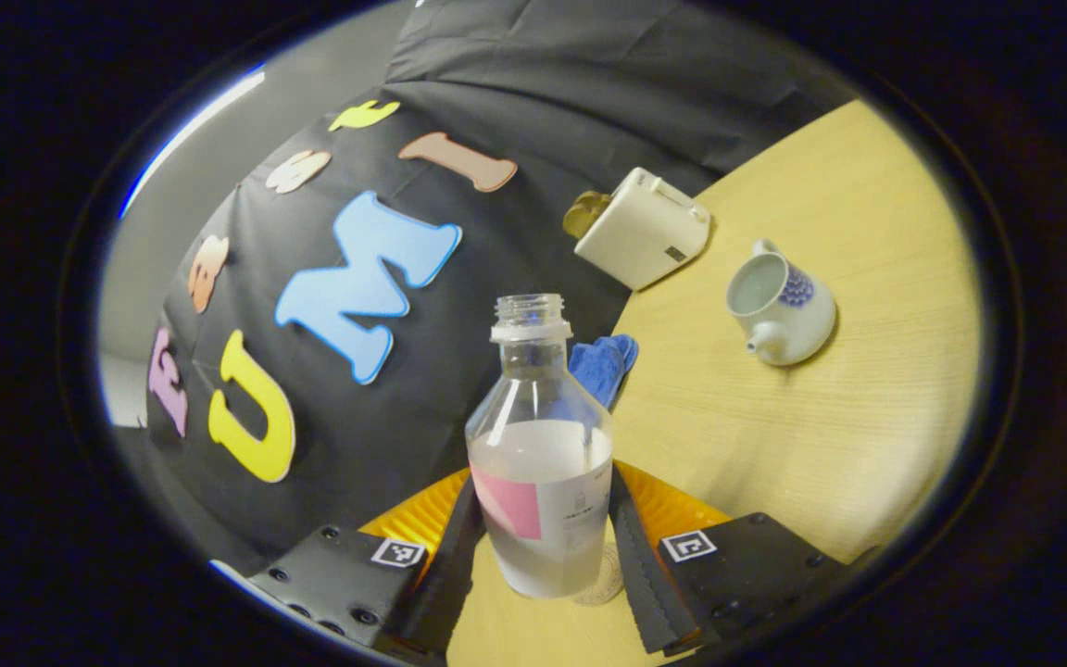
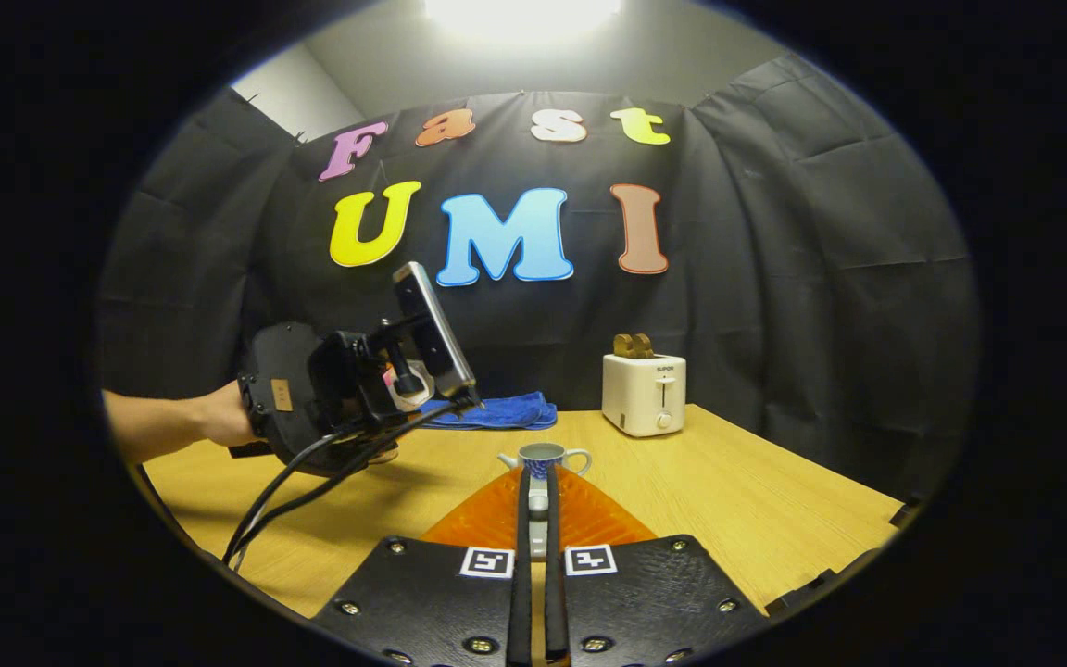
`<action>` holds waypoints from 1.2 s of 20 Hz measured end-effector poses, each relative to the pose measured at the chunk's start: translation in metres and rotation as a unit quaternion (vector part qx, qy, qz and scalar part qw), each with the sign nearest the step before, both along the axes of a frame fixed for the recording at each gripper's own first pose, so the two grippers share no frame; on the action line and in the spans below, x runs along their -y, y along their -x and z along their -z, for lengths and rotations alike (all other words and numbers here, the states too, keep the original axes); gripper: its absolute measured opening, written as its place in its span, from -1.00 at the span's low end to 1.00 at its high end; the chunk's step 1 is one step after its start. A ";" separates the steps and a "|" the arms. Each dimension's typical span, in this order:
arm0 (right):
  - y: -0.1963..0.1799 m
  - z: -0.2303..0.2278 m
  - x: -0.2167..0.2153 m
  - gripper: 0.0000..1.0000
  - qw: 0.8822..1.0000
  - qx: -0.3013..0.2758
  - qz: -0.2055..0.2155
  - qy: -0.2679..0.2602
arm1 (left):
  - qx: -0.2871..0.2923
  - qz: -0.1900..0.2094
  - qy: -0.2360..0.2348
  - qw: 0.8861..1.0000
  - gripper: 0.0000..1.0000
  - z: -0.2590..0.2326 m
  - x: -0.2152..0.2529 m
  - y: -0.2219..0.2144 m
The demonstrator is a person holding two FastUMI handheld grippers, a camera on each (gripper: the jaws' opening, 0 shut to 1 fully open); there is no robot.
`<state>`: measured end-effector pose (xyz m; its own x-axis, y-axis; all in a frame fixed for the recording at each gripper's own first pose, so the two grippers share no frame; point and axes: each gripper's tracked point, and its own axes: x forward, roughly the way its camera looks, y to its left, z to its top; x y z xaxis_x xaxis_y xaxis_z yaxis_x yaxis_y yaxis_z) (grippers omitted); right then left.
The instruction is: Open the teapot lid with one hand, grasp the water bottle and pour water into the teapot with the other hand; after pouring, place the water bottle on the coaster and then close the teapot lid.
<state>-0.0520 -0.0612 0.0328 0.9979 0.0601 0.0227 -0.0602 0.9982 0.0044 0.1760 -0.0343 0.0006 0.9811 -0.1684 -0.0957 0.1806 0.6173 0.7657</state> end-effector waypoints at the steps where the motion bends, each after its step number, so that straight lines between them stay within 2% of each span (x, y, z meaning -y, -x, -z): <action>1: -0.007 0.000 -0.006 -0.89 1.000 -0.003 -0.008 -0.004 | -0.009 -0.008 0.045 0.999 0.70 0.003 -0.011 0.002; 3: -0.020 -0.001 -0.015 -0.88 1.000 -0.005 -0.017 -0.008 | -0.012 -0.019 0.149 0.989 0.72 0.000 -0.034 0.010; 6: -0.040 -0.003 -0.025 -0.88 1.000 -0.004 -0.019 0.005 | -0.021 -0.015 0.302 0.953 0.72 -0.018 -0.066 0.034; 9: -0.057 0.004 -0.038 -0.88 0.999 -0.016 -0.028 0.005 | -0.027 -0.034 0.373 0.927 0.69 -0.026 -0.093 0.039; 13: -0.065 0.013 -0.051 -0.88 0.999 -0.028 -0.036 0.003 | -0.031 -0.031 0.443 0.896 0.69 -0.029 -0.111 0.025; 19: -0.068 0.015 -0.049 -0.88 0.999 -0.029 -0.034 0.005 | -0.045 -0.050 0.454 0.888 0.69 -0.015 -0.121 -0.026; 22: -0.068 0.018 -0.042 -0.88 0.999 -0.032 -0.030 -0.003 | -0.049 -0.064 0.427 0.901 0.66 0.002 -0.121 -0.047; 24: -0.069 0.019 -0.039 -0.88 0.999 -0.033 -0.027 -0.007 | -0.057 -0.063 0.429 0.899 0.67 0.009 -0.118 -0.054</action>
